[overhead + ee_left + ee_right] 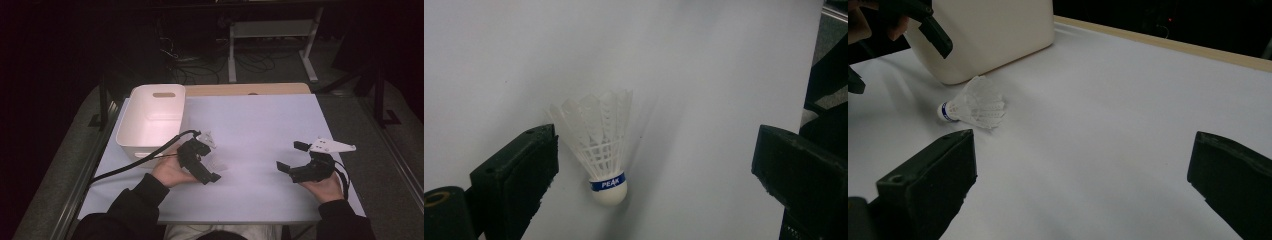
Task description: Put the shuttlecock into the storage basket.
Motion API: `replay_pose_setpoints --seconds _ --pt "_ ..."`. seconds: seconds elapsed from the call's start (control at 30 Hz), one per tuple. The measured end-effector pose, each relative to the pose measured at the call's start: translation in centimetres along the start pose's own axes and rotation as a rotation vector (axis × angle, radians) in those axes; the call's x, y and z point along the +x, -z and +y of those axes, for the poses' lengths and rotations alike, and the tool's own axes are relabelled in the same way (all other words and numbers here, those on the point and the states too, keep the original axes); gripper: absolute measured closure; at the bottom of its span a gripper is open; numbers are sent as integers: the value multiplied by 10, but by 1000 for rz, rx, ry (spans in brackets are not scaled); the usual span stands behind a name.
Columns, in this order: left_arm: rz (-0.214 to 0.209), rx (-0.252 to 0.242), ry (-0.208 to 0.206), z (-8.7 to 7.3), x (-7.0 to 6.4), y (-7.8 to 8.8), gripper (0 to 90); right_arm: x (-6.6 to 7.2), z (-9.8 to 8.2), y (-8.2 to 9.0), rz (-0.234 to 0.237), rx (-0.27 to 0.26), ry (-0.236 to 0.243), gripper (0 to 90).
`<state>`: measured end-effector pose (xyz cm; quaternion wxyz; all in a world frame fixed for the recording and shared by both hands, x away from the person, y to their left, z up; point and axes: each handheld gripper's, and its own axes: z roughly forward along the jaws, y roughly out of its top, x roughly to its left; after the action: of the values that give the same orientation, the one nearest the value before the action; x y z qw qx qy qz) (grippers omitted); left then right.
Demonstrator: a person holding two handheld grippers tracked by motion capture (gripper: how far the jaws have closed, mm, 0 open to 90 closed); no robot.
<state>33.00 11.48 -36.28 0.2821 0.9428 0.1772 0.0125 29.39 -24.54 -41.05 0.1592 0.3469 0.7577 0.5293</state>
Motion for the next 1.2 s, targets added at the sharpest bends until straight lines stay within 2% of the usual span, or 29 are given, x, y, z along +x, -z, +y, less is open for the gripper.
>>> replay_pose_setpoints --seconds 0.57,0.7,0.73,0.83,1.2 --pt "23 37 -1 -8 2 -17 54 0 0 0 7 1 1 0" --pt "18 36 12 -11 3 -20 62 1 0 0 8 2 2 0" --pt "9 22 36 -14 6 -21 69 1 0 0 8 2 2 0" --pt "19 26 51 -18 10 -22 78 1 0 0 9 2 1 0" --pt "33 60 41 -20 8 -32 140 1 -1 0 13 5 2 0"
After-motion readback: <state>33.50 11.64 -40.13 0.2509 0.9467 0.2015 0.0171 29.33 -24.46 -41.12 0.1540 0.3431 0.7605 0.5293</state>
